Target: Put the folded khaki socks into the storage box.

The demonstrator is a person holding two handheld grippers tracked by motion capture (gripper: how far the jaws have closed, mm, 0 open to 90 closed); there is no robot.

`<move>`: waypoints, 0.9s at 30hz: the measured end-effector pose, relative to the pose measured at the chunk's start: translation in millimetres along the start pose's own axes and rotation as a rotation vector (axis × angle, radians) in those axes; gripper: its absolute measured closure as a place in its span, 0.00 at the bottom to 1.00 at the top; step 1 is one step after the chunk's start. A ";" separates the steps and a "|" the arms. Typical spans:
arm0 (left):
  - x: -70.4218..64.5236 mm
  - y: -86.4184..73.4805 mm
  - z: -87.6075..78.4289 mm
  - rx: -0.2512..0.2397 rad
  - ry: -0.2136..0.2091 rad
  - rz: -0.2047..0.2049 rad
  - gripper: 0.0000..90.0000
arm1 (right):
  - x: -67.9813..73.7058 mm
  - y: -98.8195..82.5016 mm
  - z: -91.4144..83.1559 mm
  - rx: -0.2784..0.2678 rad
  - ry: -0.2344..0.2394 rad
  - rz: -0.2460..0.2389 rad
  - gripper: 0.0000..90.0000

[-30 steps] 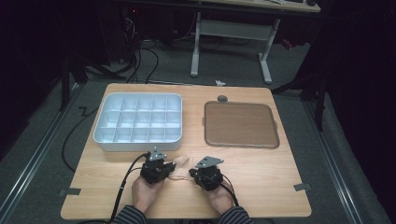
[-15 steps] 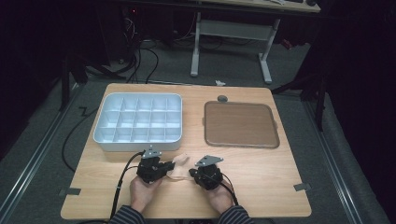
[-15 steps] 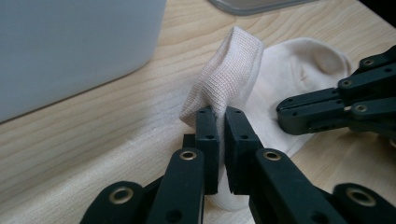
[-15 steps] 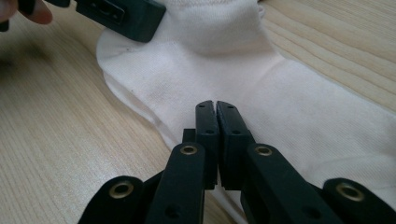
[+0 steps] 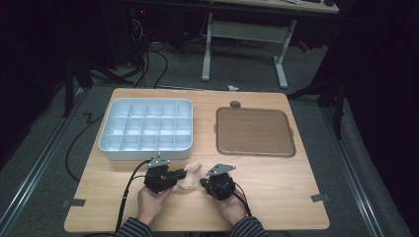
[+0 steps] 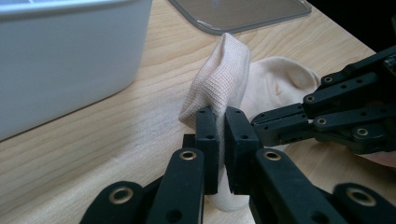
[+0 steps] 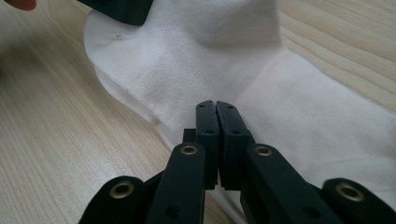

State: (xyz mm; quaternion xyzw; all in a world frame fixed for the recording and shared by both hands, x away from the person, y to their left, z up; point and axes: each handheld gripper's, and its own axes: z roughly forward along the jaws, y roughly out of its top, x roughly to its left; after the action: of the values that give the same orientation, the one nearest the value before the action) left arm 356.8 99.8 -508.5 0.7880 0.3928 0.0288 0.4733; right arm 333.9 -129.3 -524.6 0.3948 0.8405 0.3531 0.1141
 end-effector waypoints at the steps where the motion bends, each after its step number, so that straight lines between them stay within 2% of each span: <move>1: -0.9 0.7 0.0 -0.005 -0.003 0.003 0.95 | -0.4 0.2 0.2 -0.001 0.000 -0.007 0.98; 6: -4.2 4.9 -1.2 -0.017 -0.014 0.015 0.95 | 0.2 1.4 0.8 0.005 0.000 -0.004 0.98; 14: -5.0 7.9 -4.7 -0.039 -0.025 0.022 0.95 | 5.4 10.0 6.2 0.031 0.003 -0.047 0.98; 18: -7.3 8.9 -5.5 -0.047 -0.028 0.036 0.95 | 7.0 11.6 8.5 0.029 0.009 -0.048 0.98; 21: -7.9 9.2 -4.6 -0.056 -0.040 0.031 0.95 | 7.7 12.6 9.9 0.028 0.018 -0.042 0.98; 27: -8.7 9.1 -2.2 -0.049 -0.036 0.028 0.95 | 9.5 14.8 12.7 0.025 0.036 -0.036 0.97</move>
State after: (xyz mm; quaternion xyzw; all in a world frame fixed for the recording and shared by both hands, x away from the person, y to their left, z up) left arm 355.3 93.6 -497.5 0.7820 0.3725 0.0306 0.4988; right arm 342.2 -109.3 -522.9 0.3748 0.8537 0.3474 0.1003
